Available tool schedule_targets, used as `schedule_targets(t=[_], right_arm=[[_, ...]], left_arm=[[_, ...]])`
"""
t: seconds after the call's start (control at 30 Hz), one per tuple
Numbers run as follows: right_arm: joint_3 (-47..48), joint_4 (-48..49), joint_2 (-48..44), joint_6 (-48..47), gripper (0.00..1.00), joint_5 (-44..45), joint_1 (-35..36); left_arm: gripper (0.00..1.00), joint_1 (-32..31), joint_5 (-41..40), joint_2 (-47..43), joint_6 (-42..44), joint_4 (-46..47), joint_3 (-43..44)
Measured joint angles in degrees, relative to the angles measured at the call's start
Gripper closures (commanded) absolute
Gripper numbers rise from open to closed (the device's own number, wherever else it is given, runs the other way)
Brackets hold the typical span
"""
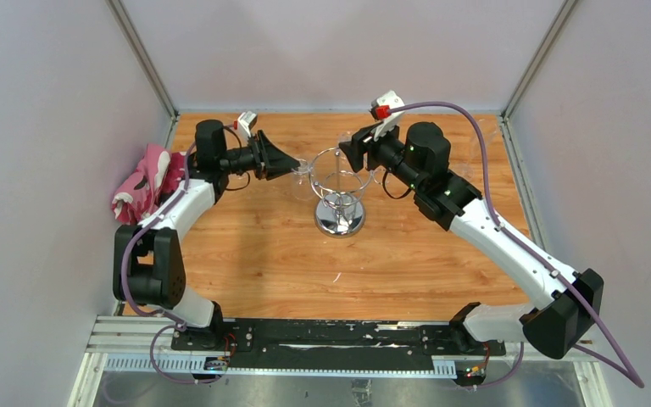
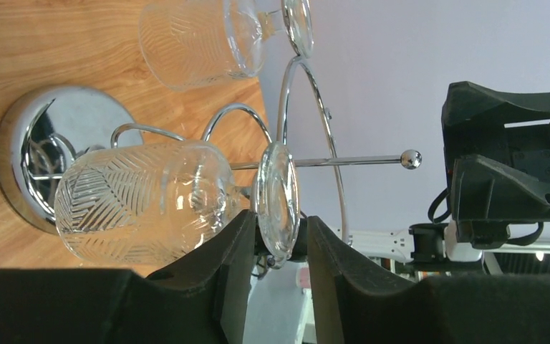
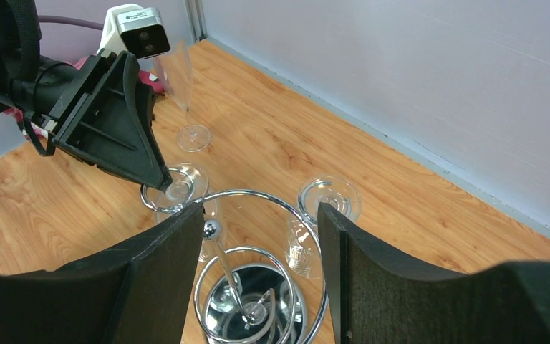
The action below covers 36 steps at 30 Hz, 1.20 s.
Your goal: Take the wine glass off the wine glass rack
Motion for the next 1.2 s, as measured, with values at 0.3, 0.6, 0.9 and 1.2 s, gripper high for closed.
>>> schedule_targets(t=[0.3,0.6,0.9,1.2], right_arm=[[0.0,0.0,0.1,0.0,0.36,-0.5,0.0],[0.0,0.1,0.1,0.0,0.36,-0.8,0.0],[-0.1,0.8,0.2,1.2,0.36,-1.1,0.0],[-0.1,1.3,1.3,2.2,0.36,-2.4,0.0]], left_arm=[[0.82,0.3,-1.8,-1.9,9.7,-13.6,3.1],[0.85,0.7,-4.3,-4.2,14.4,-19.7,3.9],[1.00,1.6,-3.3,-4.2,11.6,-16.5,2.7],[1.00,2.1,-3.4,-4.2,4.2,-11.2,1.3]])
